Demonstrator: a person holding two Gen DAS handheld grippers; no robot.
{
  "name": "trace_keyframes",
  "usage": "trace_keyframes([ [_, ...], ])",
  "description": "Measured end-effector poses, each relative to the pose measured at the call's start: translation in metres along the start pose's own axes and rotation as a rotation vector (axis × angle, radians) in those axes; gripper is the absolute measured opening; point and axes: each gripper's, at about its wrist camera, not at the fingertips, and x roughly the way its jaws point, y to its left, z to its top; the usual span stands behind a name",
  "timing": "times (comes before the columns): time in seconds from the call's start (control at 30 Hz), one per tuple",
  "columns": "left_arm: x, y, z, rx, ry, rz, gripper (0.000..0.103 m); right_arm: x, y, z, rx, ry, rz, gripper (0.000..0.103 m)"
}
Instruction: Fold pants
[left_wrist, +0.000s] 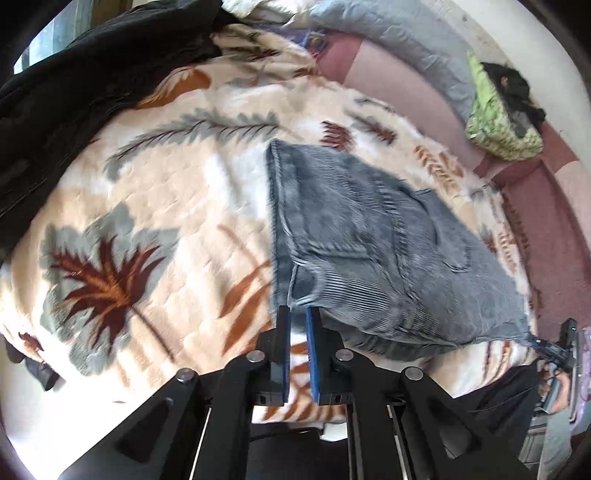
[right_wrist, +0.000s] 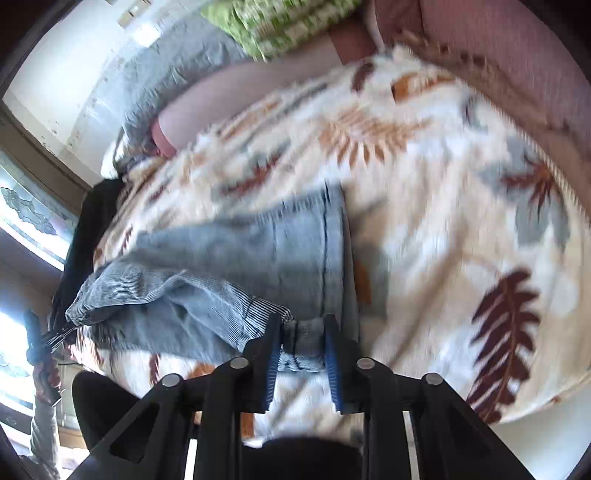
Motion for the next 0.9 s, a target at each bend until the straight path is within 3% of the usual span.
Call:
trace_keyframes([
  [0.03,-0.002,0.001,0.000,0.006,-0.005,0.046,0.013,-0.005,-0.002,-0.004,0.012,-0.022,0.008,0.045],
  [0.07,-0.009,0.001,0.002,0.008,-0.023,0.064,0.015,-0.012,-0.003,-0.005,0.024,-0.048,0.008,0.055],
  [0.1,-0.018,0.001,0.005,0.006,-0.050,0.069,0.021,-0.021,-0.003,-0.005,0.037,-0.081,0.005,0.066],
  [0.13,-0.030,-0.002,0.009,0.003,-0.088,0.067,0.027,-0.031,-0.002,-0.003,0.050,-0.113,0.007,0.071],
  [0.2,-0.054,-0.007,0.017,0.011,-0.179,0.066,0.049,-0.047,0.001,0.005,0.060,-0.161,0.020,0.073],
  [0.27,-0.070,-0.022,0.024,0.031,-0.246,0.055,0.057,-0.057,0.003,0.018,0.074,-0.197,0.019,0.074],
  [0.33,-0.070,-0.044,0.030,0.072,-0.256,0.009,0.057,-0.057,0.001,0.033,0.106,-0.216,0.031,0.074],
  [0.4,-0.056,-0.070,0.031,0.124,-0.233,-0.011,0.057,-0.039,0.001,0.049,0.145,-0.167,0.058,0.074],
  [0.5,-0.022,-0.102,0.023,0.212,-0.179,0.008,0.057,-0.001,0.006,0.068,0.144,-0.101,-0.001,0.073],
  [0.57,0.003,-0.112,0.016,0.233,-0.133,0.033,0.057,0.019,0.009,0.079,0.128,-0.060,-0.057,0.066],
  [0.67,0.038,-0.102,0.008,0.199,-0.038,0.076,0.057,0.042,0.012,0.090,0.104,0.010,-0.126,0.028],
  [0.7,0.043,-0.096,0.004,0.187,-0.031,0.084,0.057,0.044,0.017,0.093,0.064,0.021,-0.150,0.020],
  [0.8,0.041,-0.082,0.003,0.139,-0.030,0.038,0.057,0.037,0.030,0.100,-0.025,-0.012,-0.213,0.015],
  [0.9,0.043,-0.072,0.004,0.115,-0.012,0.032,0.057,0.019,0.042,0.111,-0.093,-0.120,-0.278,0.015],
])
